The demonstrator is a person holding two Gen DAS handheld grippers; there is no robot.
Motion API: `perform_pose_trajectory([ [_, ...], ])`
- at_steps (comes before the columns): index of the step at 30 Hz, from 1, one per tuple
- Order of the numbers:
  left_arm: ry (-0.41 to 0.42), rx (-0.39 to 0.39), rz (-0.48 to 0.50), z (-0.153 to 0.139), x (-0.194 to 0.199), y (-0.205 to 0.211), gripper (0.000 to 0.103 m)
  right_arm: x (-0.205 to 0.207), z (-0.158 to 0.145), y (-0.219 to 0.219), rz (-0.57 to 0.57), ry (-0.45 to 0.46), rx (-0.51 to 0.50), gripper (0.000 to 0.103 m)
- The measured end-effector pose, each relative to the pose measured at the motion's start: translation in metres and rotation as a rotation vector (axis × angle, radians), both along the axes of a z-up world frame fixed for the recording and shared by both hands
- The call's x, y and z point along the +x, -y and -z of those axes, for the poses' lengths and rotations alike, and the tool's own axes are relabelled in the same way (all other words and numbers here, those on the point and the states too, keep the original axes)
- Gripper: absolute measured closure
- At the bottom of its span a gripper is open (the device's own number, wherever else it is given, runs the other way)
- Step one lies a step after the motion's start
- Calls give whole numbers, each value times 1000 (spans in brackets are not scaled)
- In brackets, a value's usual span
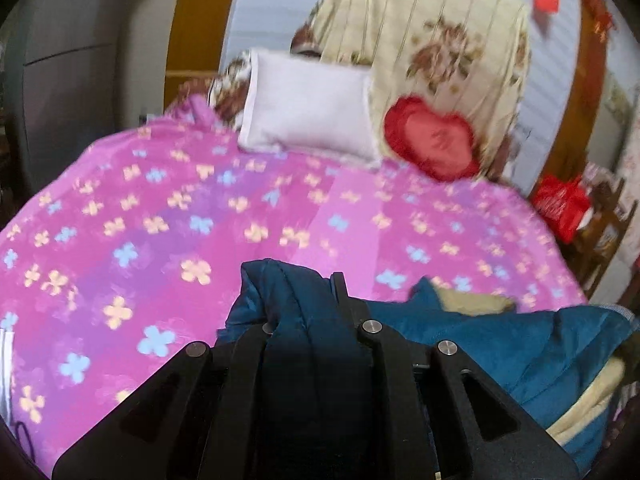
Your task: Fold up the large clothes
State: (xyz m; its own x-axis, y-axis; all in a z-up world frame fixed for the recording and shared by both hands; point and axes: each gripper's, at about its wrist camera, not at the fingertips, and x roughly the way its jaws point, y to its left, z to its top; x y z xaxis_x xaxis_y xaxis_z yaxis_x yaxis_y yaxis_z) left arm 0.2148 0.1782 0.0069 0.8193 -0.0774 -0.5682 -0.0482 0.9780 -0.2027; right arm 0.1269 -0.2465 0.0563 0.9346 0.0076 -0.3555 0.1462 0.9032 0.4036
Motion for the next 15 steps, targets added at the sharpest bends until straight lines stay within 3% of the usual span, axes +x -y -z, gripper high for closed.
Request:
perform_pose_trajectory([
  [3,-50,40,-7,28,20,14,93,17,21,0,15,-33,-25,88],
  [6,-97,29,-10,54,37,21,93,39,40,7,2,-92,-26,88],
  [11,-153,32,-14,74,51,30,92,68,75,20,-41,-226,77,88],
  [15,-177,-17,2,77,53,24,92,75,91,31,-73,-288,182,87],
])
